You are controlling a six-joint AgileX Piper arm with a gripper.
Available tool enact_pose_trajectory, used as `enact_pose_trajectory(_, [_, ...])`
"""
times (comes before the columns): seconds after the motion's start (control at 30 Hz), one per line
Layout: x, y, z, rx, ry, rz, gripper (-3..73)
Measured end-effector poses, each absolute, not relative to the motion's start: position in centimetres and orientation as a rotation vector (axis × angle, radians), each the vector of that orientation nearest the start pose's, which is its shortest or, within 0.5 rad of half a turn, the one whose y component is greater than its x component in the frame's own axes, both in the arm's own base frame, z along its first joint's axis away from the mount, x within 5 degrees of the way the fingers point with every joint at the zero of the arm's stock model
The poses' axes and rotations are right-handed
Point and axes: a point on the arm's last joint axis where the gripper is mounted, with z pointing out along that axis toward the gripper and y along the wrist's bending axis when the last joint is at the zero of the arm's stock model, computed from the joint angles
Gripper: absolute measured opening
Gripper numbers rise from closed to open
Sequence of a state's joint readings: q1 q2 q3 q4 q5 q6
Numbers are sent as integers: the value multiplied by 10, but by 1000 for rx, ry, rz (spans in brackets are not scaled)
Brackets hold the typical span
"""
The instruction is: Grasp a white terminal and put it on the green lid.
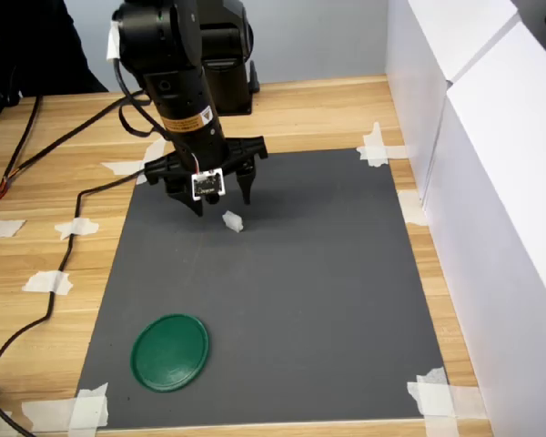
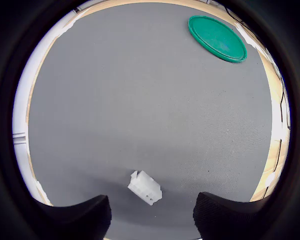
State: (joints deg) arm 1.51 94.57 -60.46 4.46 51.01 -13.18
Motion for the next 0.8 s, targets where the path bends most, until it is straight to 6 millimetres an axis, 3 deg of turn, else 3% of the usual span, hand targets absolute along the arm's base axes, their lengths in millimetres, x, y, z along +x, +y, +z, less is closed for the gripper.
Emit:
enact_pose_trajectory(0.3, [313,14,191,-320,2987,75,700])
enact_pose_trajectory(0.63, [314,16,184,-311,3002,119,699])
enact_pose_trajectory(0.8, [315,16,180,-329,3011,121,659])
